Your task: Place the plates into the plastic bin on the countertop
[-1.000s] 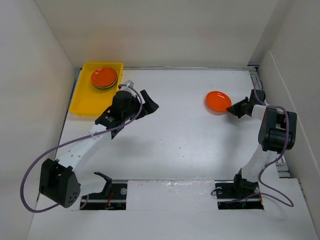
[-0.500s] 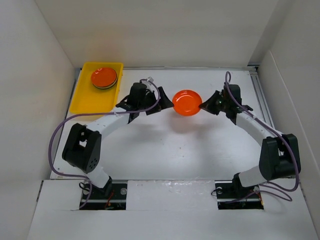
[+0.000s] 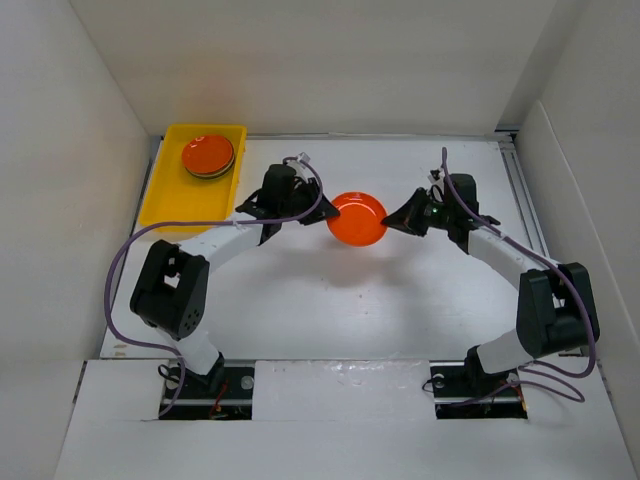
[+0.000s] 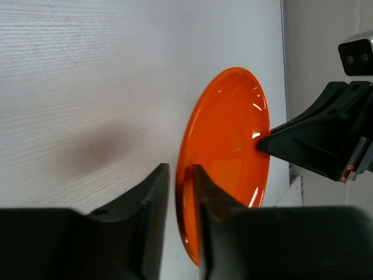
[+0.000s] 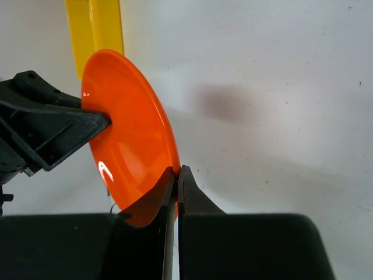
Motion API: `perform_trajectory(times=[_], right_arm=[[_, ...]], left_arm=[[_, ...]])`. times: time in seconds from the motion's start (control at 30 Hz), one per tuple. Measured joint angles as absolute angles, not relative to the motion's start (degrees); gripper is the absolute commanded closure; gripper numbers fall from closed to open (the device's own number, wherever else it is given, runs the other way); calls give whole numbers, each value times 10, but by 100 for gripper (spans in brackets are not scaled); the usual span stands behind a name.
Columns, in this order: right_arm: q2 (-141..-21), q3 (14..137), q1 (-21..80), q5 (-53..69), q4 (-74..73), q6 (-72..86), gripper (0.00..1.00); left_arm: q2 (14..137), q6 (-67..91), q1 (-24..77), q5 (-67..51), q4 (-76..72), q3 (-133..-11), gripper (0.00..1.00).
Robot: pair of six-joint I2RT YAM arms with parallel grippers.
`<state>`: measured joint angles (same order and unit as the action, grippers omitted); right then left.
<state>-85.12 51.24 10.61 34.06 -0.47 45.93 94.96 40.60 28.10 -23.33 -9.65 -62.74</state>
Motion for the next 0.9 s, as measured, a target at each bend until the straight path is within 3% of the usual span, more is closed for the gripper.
perform_trajectory(times=[0.03,0.13,0.2,0.23,0.6,0.9], right_arm=[[-851,512,107,343,-3,460,100],[-851,510,105,344,-4,465,41],[-850,508,101,345,4,466,24],[-848,506,100,345,8,466,2],[-799,408,86,310,18,457,1],[-772,363,115,307,16,434,1]], left_arm=[[950,407,281,-235,-96,-628,100],[950,408,278,-238,-87,-645,100],[950,405,272,-236,-72,-663,100],[950,406,263,-232,-62,-673,100],[994,480,-16,-87,-4,-806,100],[1194,481,-97,-54,27,-974,100]])
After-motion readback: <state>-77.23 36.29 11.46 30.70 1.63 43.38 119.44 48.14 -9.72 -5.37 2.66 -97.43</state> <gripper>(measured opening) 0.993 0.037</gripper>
